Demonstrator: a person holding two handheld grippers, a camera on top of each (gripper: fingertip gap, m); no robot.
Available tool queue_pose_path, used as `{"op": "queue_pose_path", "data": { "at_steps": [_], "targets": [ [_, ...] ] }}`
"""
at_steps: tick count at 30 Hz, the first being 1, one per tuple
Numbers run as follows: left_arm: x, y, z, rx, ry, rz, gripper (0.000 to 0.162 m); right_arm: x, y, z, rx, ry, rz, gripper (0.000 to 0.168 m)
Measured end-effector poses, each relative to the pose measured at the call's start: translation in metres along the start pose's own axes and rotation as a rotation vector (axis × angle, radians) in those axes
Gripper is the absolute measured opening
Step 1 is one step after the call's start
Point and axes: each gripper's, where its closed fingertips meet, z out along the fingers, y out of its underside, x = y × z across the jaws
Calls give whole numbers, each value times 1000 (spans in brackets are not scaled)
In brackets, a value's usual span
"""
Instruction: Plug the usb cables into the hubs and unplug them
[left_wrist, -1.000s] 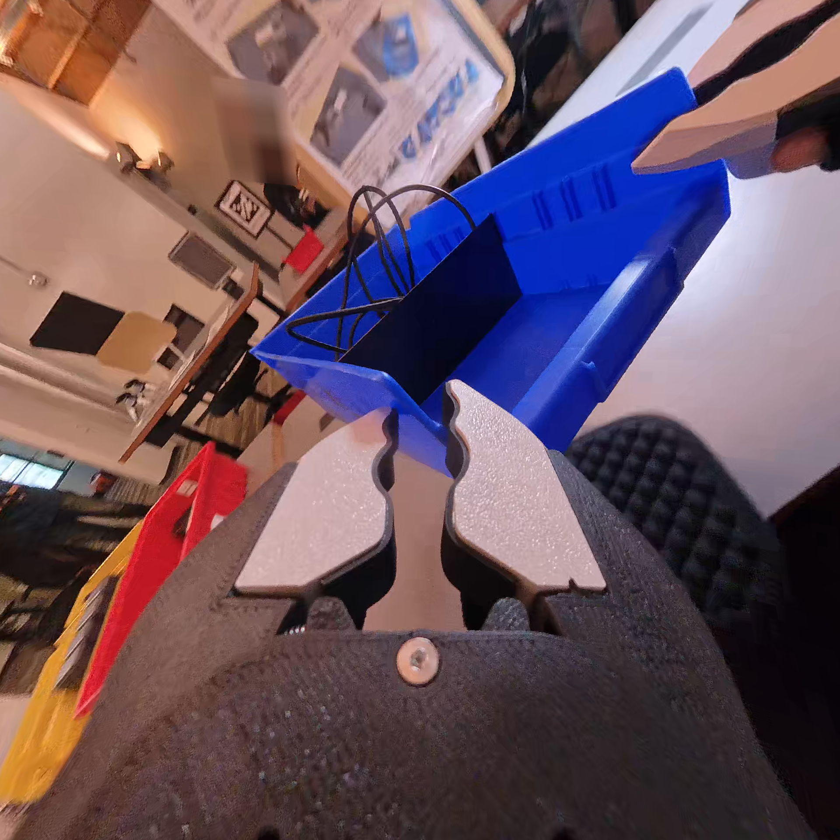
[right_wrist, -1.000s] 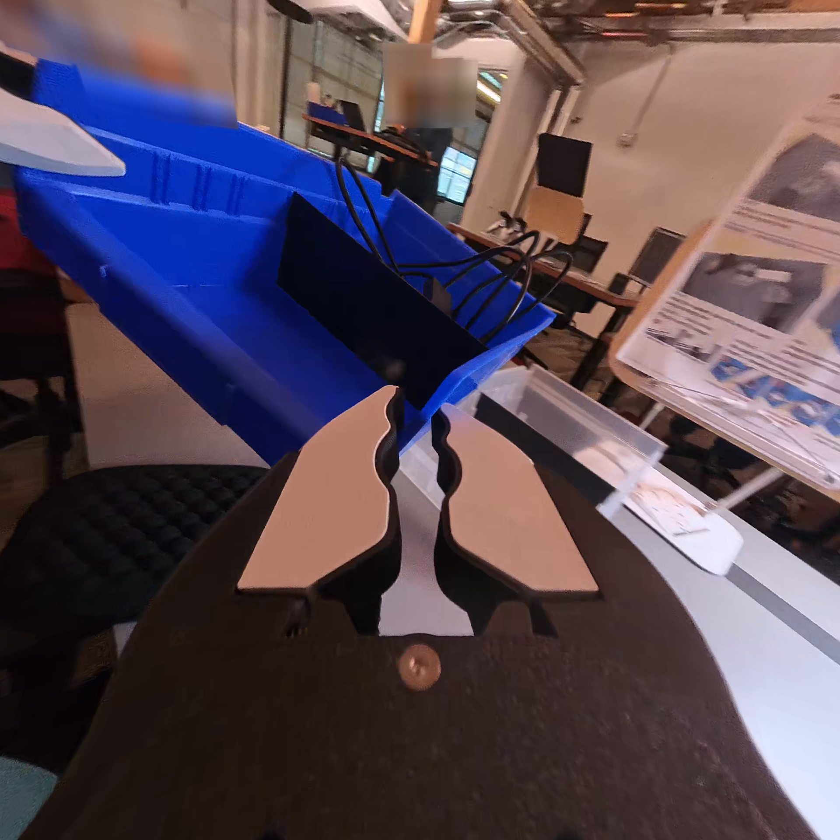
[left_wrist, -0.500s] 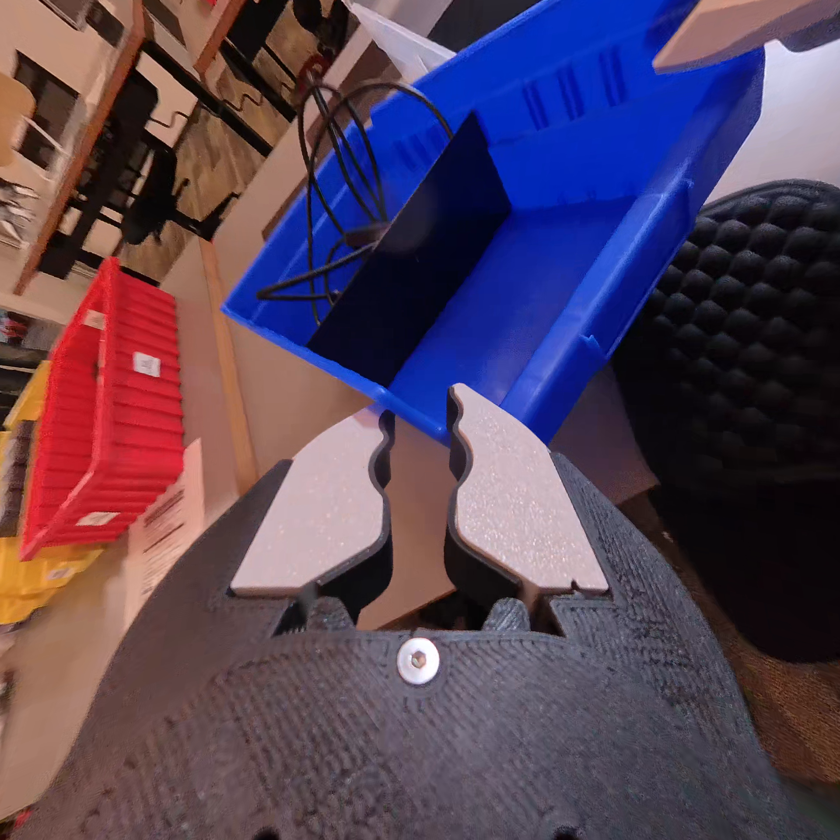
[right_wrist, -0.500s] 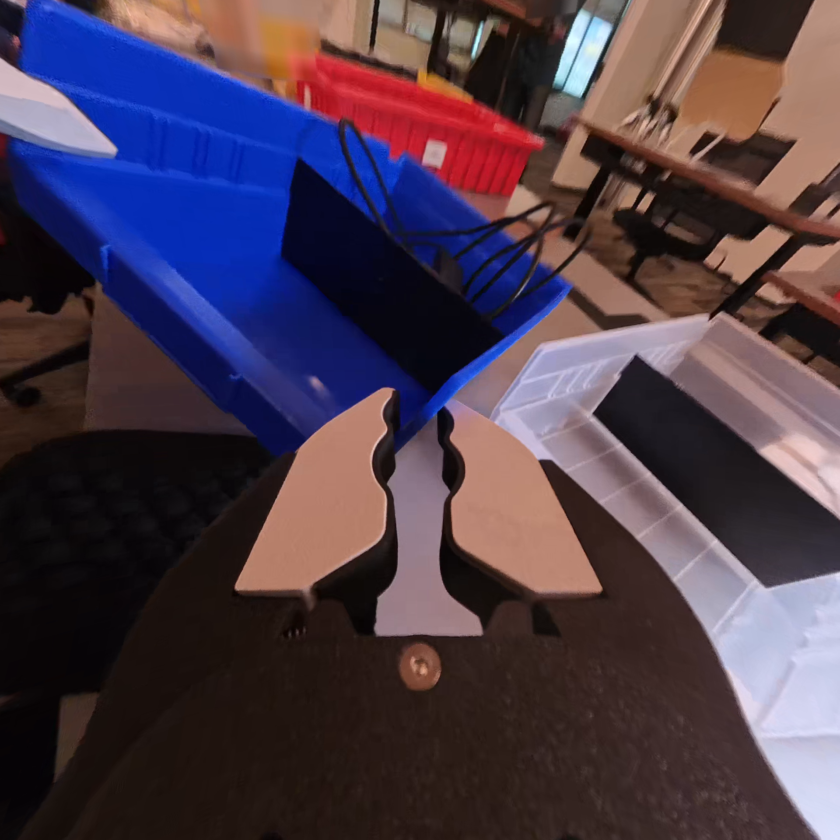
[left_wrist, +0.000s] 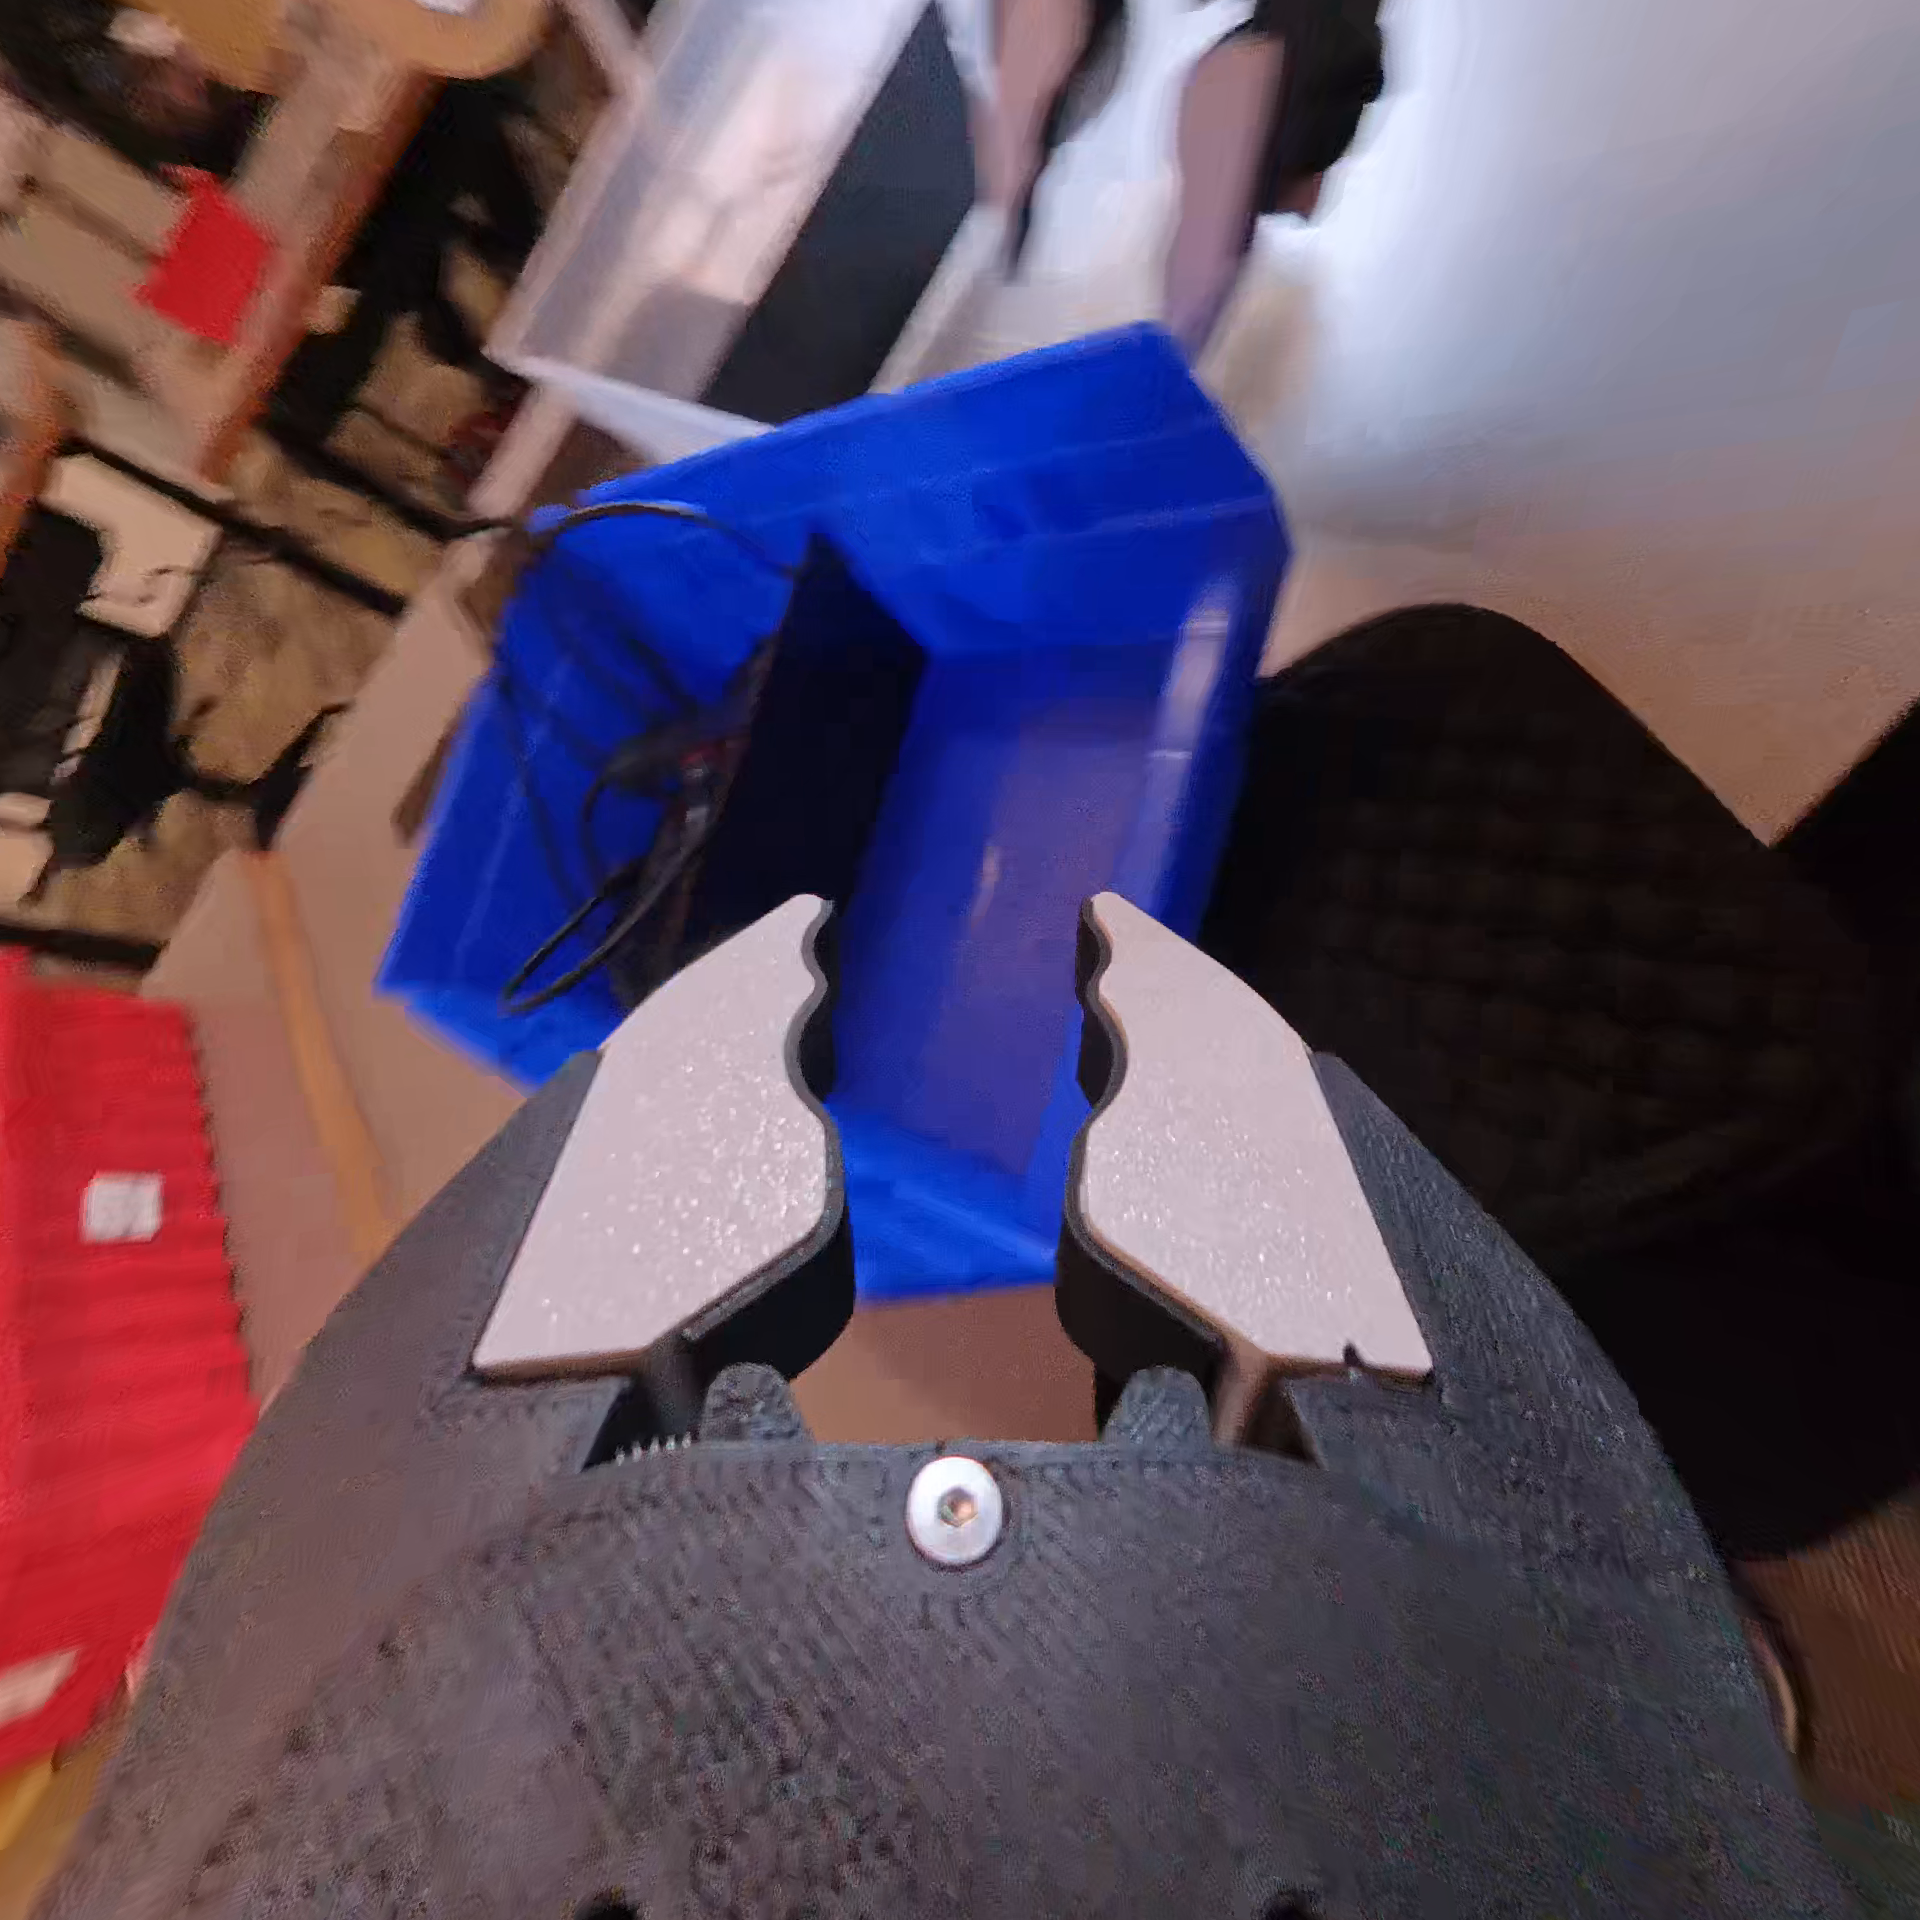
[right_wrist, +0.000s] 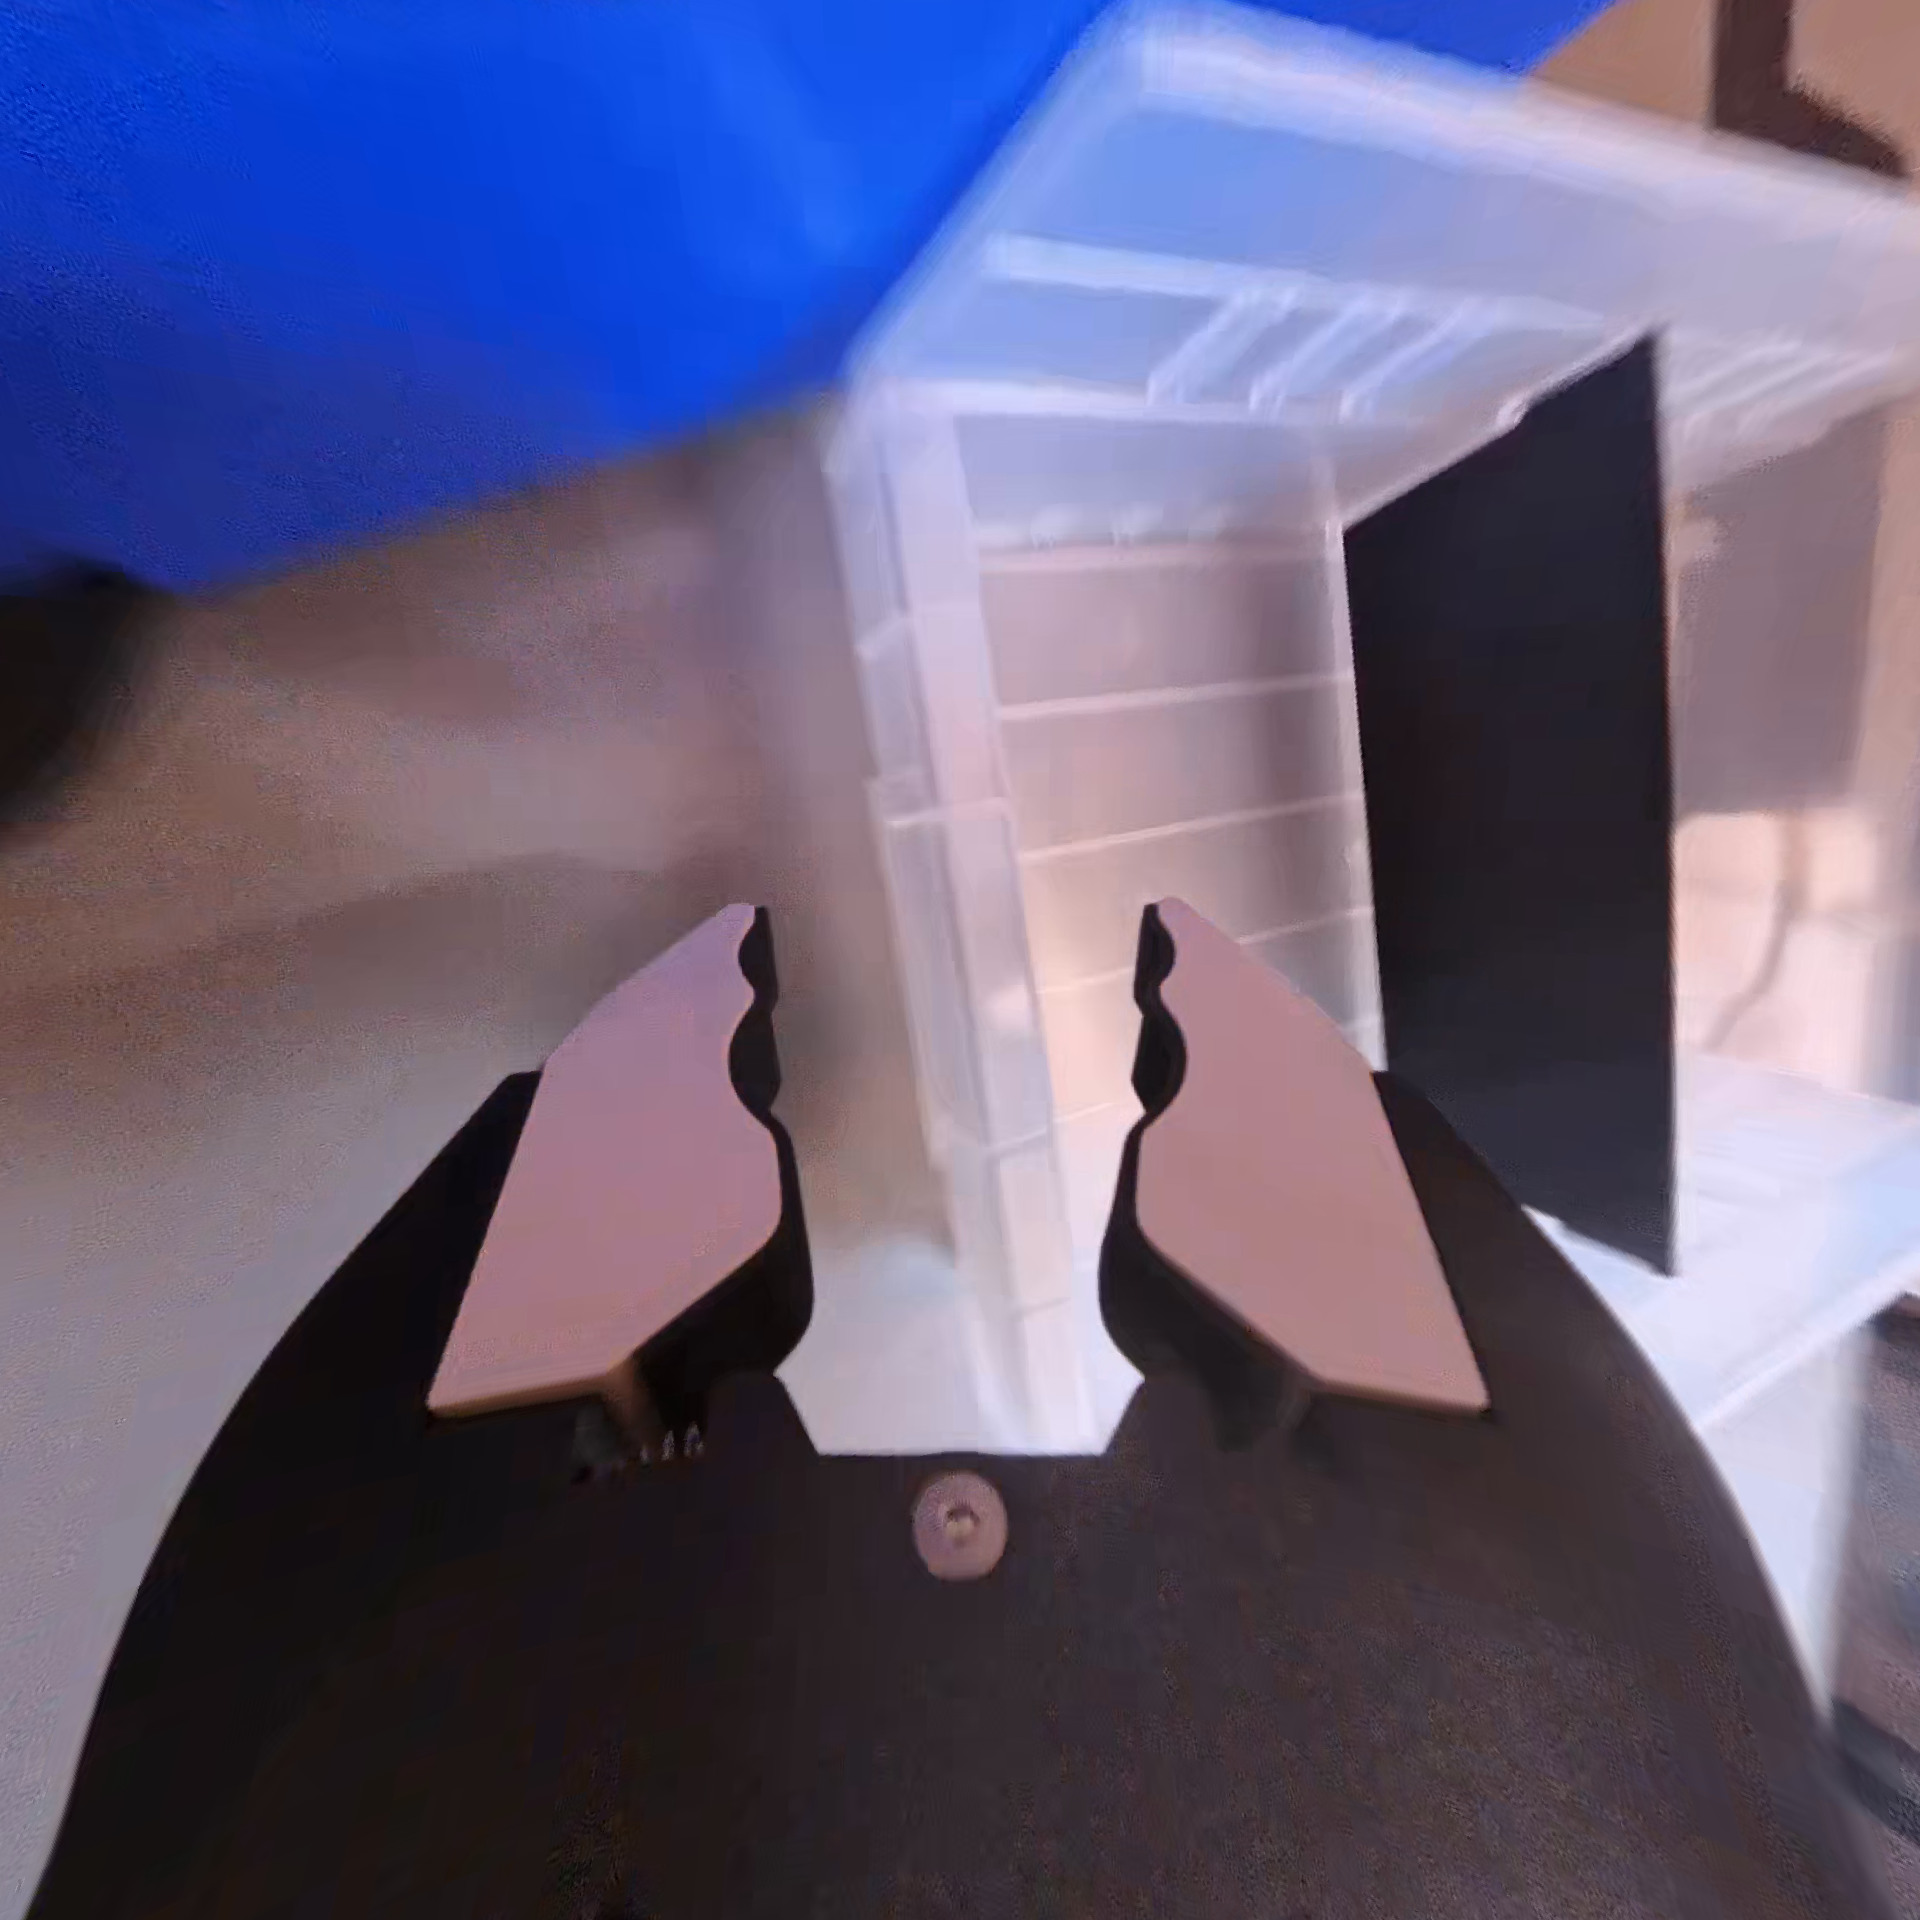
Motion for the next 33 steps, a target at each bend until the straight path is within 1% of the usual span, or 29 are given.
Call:
{"op": "queue_pose_path", "data": {
  "at_steps": [1,2,3,5,7,10,12,16,20,22,24,27,30,33],
  "targets": [
    [13,-1,16,-44,70,47,46,4,12,16,-101,32,-55,59],
    [23,1,32,-90,136,85,48,5,21,26,-165,49,-98,38],
    [33,7,47,-143,200,110,50,4,22,27,-160,65,-106,32],
    [48,26,66,-260,305,170,55,-7,38,14,-205,45,-115,31],
    [53,39,75,-327,369,200,52,-25,61,-7,-205,29,-104,31],
    [54,56,82,-427,400,267,45,-48,108,-43,-214,42,-53,31],
    [58,62,87,-459,428,291,30,-57,142,-67,-215,60,-6,31],
    [53,64,90,-487,437,309,29,-48,207,-105,-240,122,106,31],
    [39,68,105,-506,406,363,28,-23,264,-119,-313,175,169,31],
    [35,63,117,-503,414,361,28,-8,287,-117,-347,190,162,30],
    [31,49,130,-492,414,344,28,5,303,-112,-356,198,160,30],
    [20,29,156,-490,396,324,28,27,317,-105,-354,214,148,30],
    [8,16,188,-493,372,323,28,49,333,-102,-393,218,152,31],
    [-1,4,218,-463,348,306,28,69,349,-101,-430,242,181,31]
  ]
}}
